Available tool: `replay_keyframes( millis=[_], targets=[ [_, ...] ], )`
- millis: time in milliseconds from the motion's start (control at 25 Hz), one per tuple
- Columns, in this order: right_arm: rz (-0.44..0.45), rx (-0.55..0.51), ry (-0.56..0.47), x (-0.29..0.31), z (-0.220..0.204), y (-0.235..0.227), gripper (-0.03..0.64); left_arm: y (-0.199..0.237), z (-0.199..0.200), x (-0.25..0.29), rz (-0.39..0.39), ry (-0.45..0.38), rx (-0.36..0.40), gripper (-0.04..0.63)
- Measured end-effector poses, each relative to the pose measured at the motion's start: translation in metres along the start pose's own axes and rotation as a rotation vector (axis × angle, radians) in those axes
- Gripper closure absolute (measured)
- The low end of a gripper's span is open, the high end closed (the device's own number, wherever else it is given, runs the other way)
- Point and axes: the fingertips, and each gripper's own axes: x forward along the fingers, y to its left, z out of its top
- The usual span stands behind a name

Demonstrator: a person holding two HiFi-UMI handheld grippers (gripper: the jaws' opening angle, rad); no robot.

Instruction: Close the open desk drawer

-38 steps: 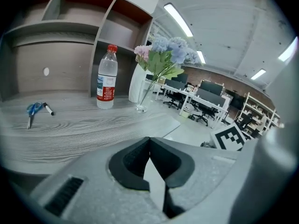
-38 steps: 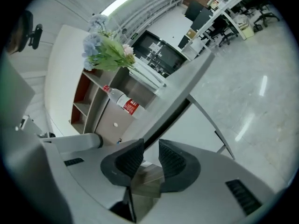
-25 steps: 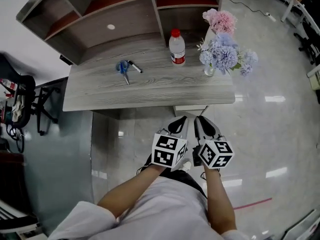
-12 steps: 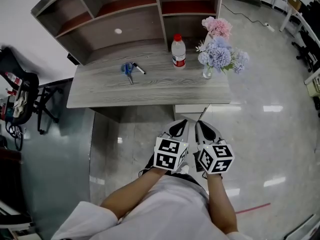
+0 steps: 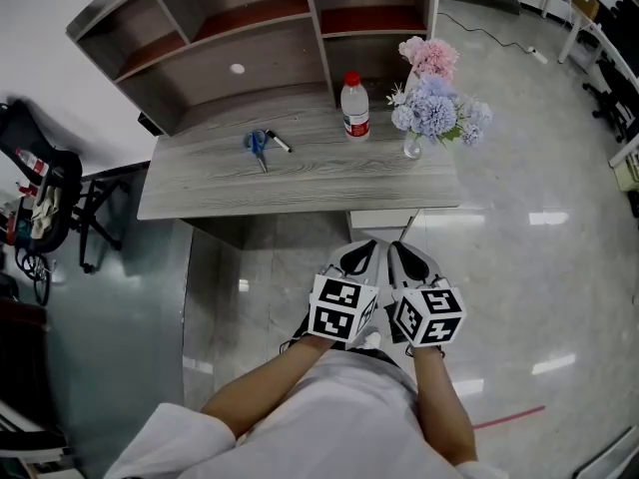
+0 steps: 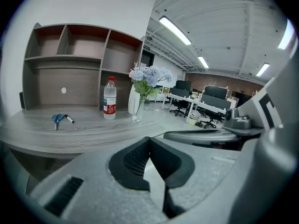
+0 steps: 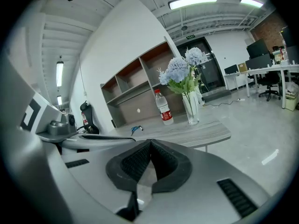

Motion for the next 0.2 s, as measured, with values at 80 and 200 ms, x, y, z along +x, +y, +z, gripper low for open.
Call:
replay_keyframes(
  millis=[80, 200],
  targets=[
    [-0.001, 0.001, 0.0, -0.0003, -0.0005, -0.0016, 0.615, -0.0017, -0.0004, 0.0013, -0.003, 0.001, 0.002, 0.592],
    [0.0, 0.001, 0.002, -0.0012, -0.0009, -0.0026, 0.615, -0.0046, -0.0008, 0.0018, -0.007, 0.005, 0.004, 0.592]
  ],
)
